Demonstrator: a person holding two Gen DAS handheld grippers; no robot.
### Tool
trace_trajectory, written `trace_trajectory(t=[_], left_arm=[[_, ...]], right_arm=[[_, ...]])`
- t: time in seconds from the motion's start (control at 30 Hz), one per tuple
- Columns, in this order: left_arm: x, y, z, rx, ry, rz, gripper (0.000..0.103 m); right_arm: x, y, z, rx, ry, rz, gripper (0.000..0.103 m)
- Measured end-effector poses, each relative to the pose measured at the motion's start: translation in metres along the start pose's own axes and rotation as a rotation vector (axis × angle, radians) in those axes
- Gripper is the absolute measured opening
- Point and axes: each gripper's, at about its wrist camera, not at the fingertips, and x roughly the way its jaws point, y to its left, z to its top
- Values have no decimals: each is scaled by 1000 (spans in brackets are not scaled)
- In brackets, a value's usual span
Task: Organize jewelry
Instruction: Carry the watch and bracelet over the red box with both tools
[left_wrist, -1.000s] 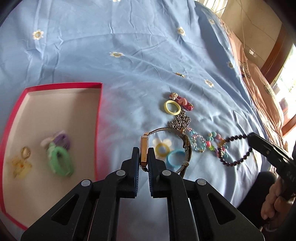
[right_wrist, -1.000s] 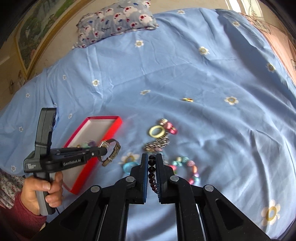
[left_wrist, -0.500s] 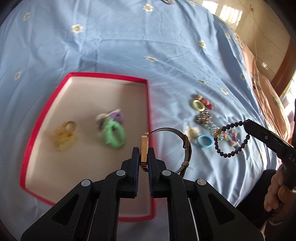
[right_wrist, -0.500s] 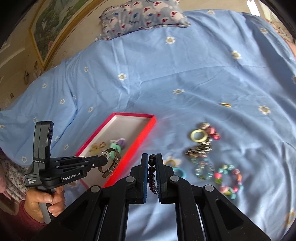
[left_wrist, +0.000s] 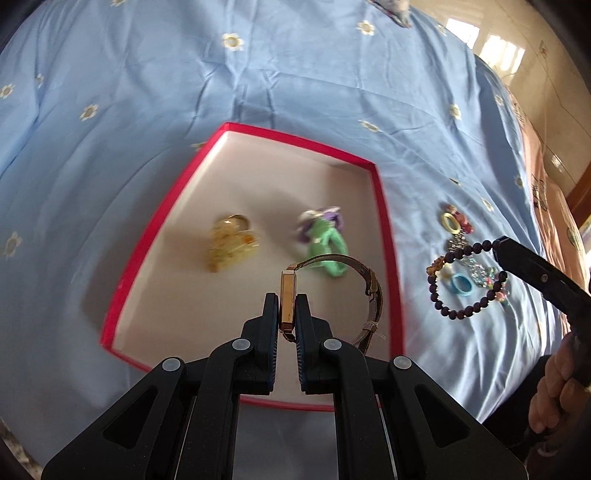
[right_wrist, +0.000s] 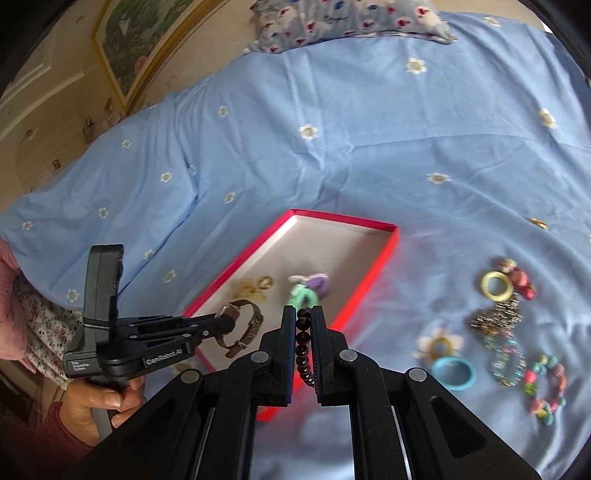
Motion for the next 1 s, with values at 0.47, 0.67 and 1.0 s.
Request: trace_trajectory(t=[0.47,0.67,1.0], left_arm=[[11,39,3,-48,22,62,7],[26,50,1,-54,57,91,7],[35,47,3,-30,56,121,8]], right_arm=[[70,29,6,-17,82,106,7],[93,10,8,17,112,73,7],[117,-5,5,1,156,-21,7]])
